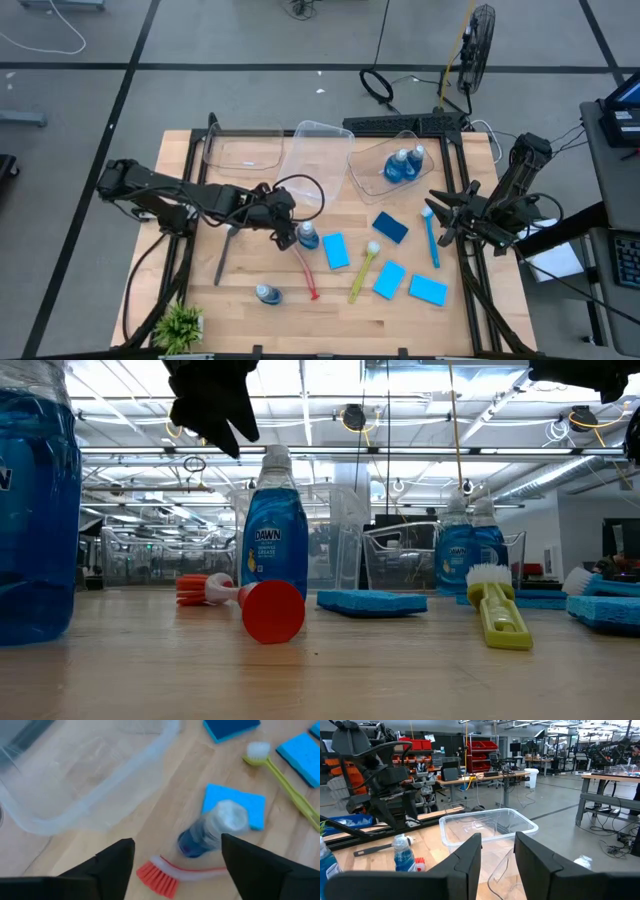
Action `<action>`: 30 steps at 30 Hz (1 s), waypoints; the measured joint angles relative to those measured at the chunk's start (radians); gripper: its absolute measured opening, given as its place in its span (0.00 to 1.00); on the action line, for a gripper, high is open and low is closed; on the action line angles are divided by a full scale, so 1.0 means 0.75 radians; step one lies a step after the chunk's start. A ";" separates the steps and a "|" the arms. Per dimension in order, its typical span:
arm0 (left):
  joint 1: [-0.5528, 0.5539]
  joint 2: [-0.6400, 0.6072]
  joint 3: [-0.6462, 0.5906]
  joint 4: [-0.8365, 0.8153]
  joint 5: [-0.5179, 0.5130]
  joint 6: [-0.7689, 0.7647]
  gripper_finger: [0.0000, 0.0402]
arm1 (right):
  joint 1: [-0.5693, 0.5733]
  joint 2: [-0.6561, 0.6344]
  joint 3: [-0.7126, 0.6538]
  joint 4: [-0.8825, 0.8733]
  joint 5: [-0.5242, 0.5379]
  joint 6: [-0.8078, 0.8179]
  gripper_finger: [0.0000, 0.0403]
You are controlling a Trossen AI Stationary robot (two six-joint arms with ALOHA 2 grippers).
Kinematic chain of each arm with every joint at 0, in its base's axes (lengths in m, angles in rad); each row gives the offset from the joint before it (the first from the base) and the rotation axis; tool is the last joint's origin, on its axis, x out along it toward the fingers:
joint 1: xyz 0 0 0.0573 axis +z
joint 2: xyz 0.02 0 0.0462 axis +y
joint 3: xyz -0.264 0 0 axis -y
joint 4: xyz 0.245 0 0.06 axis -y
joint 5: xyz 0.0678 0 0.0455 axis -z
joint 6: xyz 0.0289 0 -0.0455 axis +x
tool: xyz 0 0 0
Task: Pick & Place Kitchen Sink Supplies
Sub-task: Put the blue dish soap into the right transparent bin
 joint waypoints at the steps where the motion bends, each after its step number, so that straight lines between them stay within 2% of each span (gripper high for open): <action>1: 0.000 0.000 -0.007 0.011 -0.004 -0.005 0.78 | 0.000 0.000 0.000 0.000 0.000 0.000 0.26; 4: -0.002 0.001 -0.014 0.016 -0.004 0.007 0.85 | 0.000 0.000 0.000 0.000 0.000 0.000 0.26; 8: -0.030 -0.023 -0.016 -0.020 0.049 0.012 0.89 | 0.000 0.000 0.000 0.000 0.000 0.000 0.26; 14: -0.084 -0.080 -0.015 -0.008 0.062 0.128 0.88 | 0.000 -0.001 0.000 0.011 0.000 0.004 0.26; 20: -0.099 -0.062 -0.103 0.181 0.080 0.317 0.85 | 0.000 0.000 0.000 0.015 0.000 0.008 0.26; 30: -0.074 -0.068 -0.193 0.384 0.091 0.474 0.84 | 0.000 0.000 0.000 0.014 0.000 0.045 0.26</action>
